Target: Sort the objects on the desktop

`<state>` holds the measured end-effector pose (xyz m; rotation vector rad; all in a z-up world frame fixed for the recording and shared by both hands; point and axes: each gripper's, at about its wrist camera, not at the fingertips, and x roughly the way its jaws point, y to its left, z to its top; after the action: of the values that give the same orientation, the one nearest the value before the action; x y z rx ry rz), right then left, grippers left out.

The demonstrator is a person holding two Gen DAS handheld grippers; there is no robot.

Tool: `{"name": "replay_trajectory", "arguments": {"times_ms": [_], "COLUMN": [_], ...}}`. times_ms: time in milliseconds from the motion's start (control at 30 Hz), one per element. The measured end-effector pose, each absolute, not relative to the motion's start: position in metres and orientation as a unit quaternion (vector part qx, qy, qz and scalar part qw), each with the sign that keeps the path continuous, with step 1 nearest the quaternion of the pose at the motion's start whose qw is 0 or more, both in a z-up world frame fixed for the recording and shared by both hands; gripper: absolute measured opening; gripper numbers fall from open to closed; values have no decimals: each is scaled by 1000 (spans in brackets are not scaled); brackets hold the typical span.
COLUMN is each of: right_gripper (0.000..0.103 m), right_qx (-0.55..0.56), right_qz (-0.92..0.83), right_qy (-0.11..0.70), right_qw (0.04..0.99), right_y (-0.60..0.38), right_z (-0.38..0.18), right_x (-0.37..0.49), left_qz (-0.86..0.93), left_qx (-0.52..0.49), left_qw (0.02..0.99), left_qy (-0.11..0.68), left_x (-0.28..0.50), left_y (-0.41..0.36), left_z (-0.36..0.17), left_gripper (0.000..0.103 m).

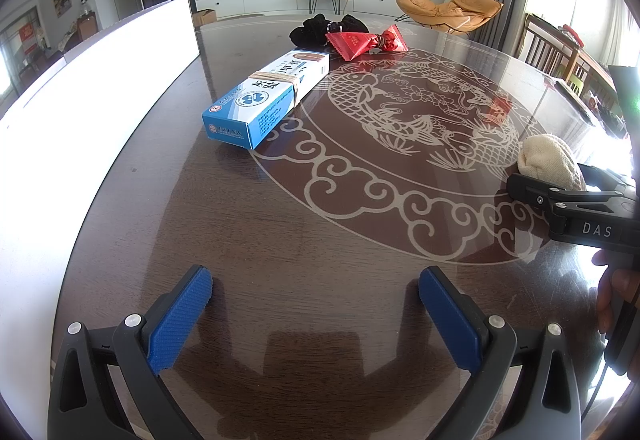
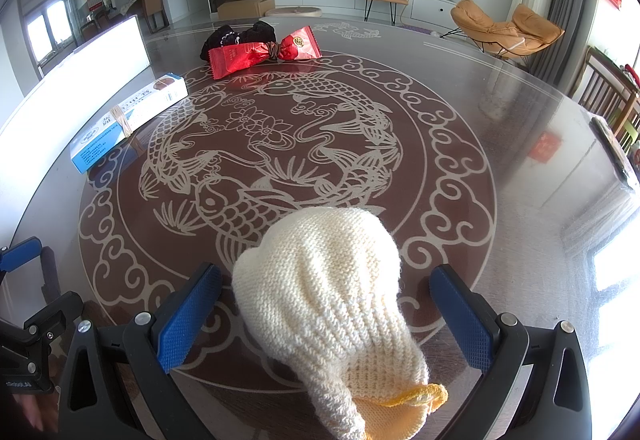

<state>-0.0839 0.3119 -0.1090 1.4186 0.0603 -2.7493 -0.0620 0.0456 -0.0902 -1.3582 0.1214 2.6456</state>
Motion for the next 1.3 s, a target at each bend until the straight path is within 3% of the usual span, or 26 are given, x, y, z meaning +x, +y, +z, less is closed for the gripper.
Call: {"name": "replay_trajectory", "arguments": {"times_ms": [533,667,933,1033,1167,1200,1267,1300], "right_gripper": [103,103,103,103,103,103,103,103], "right_qx": [458,458,458,458,458,458,458,458], "right_qz": [-888,-888,-888,-888,-888,-888,-888,-888], "right_qy": [20,20,20,20,20,20,20,20], "right_qw": [24,24,24,24,24,24,24,25], "right_y": [312,312,312,312,312,312,312,312], "right_z": [-109,-109,-109,-109,-109,-109,-109,-109], "right_x": [-84,-84,-84,-84,-84,-84,-84,-84], "left_qz": [874,858,874,859,844,844,857,861], "left_qx": [-473,-492,-468,-494,-515,-514,-489,-486], "left_qw": [99,130,119,131,136,137,136,124], "left_qy": [53,77,53,32,62,73,86,84], "left_x": [-66,-99,-185,-219,-237,-237,-230,-227], "left_y": [43,41,19,22,42,46,53,53], "left_z": [-89,-87,-56,-61,-79,-82,-76,-72], "left_gripper": [103,103,103,103,103,95,66,44]}}
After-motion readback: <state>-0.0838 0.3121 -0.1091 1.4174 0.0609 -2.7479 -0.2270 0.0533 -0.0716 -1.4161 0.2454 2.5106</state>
